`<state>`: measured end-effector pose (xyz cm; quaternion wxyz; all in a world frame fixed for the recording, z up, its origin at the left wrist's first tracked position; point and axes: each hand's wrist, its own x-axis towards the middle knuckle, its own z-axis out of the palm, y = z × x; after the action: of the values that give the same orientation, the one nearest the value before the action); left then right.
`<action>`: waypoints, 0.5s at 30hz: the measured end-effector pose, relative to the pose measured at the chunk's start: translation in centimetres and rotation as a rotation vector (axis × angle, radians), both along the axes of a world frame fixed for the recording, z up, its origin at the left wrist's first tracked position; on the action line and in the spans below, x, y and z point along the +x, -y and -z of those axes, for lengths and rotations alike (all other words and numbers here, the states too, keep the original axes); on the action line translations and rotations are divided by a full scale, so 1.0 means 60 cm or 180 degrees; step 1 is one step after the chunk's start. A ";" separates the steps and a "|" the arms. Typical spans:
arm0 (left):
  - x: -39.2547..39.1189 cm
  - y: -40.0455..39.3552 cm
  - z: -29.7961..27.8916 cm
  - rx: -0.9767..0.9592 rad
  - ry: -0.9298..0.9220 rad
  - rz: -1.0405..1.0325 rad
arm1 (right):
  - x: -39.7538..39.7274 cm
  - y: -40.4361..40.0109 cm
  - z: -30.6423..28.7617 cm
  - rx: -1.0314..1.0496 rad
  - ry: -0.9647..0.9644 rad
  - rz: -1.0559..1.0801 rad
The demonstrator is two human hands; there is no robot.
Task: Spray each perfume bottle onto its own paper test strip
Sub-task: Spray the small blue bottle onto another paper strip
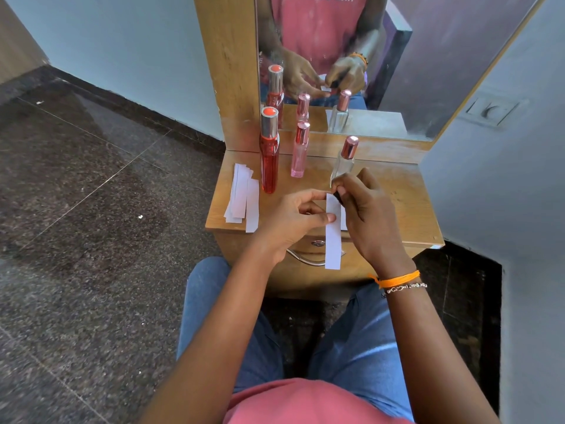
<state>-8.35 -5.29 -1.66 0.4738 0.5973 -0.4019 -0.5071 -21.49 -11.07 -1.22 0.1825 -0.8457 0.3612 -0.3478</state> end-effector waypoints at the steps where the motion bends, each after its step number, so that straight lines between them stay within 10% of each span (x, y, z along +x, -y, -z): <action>1: 0.000 0.000 0.000 0.0003 0.0000 -0.0002 | 0.000 0.000 0.000 0.0034 0.0058 0.0008; 8: 0.001 0.003 0.005 0.0133 0.0252 -0.0107 | -0.011 0.004 -0.003 0.0304 0.0693 0.0068; 15: -0.005 0.032 0.027 -0.0040 0.1874 -0.0827 | -0.014 0.000 0.006 0.0540 0.0784 0.0157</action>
<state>-8.65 -7.20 -3.29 0.4017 0.7617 -0.4453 -0.2453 -22.35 -11.10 -1.60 0.2877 -0.7691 0.3848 -0.4215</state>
